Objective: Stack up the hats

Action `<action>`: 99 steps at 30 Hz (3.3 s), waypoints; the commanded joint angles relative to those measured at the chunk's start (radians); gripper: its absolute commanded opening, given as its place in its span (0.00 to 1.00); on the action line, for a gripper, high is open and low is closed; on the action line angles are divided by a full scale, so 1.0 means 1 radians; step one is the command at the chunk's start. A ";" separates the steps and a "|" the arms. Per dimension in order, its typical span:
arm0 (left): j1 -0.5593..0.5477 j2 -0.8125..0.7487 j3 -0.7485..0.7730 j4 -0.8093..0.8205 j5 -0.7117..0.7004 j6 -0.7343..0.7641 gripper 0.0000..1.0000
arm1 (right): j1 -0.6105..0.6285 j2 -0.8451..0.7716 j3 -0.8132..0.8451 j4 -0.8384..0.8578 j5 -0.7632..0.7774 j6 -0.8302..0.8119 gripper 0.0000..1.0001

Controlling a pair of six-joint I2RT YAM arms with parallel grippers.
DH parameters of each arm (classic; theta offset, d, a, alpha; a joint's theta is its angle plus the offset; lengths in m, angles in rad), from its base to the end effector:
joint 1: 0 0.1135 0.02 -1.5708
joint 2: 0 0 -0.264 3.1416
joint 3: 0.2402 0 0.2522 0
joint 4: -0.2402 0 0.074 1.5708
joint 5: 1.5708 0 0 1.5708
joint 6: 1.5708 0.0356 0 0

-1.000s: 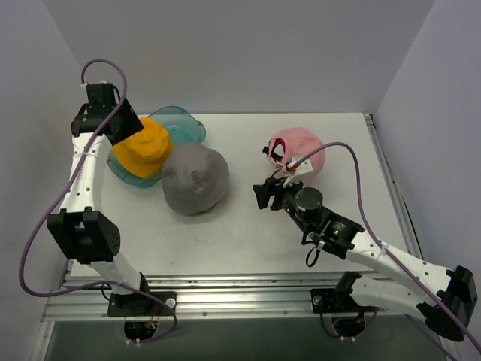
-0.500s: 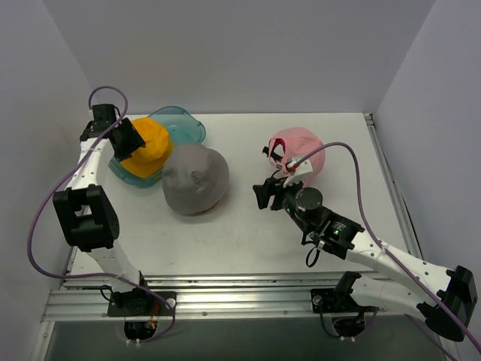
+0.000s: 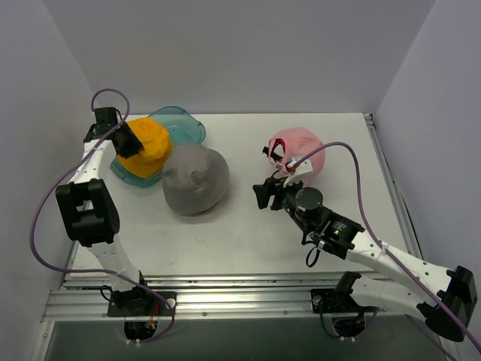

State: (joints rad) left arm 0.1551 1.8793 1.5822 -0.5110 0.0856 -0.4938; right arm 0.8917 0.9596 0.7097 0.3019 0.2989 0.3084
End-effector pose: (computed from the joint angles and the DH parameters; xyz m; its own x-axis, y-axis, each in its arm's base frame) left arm 0.4229 0.0630 0.2716 -0.5837 -0.5692 -0.5790 -0.4227 0.8219 -0.3819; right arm 0.1517 0.1713 0.3329 -0.1386 0.2902 -0.9469 -0.5425 0.7777 0.3177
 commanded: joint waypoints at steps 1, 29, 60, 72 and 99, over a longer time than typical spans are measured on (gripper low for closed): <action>0.008 0.014 -0.004 0.065 0.023 -0.009 0.36 | 0.007 -0.001 0.045 0.011 0.011 -0.014 0.62; -0.067 -0.529 0.190 -0.153 0.196 -0.043 0.02 | 0.013 0.008 0.051 0.009 0.000 -0.014 0.62; -0.209 -0.683 -0.027 -0.008 0.694 0.006 0.02 | -0.002 0.482 0.628 0.109 -0.063 0.106 0.63; -0.209 -0.764 -0.192 0.028 0.666 0.031 0.02 | -0.030 0.564 0.597 0.238 -0.158 0.185 0.55; -0.207 -0.893 -0.519 0.124 0.365 -0.106 0.02 | -0.019 0.660 0.588 0.224 -0.158 0.189 0.19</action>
State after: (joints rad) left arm -0.0517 1.0050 1.0962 -0.5003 0.4915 -0.5392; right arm 0.8654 1.6123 1.2369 0.4976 0.1299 0.5045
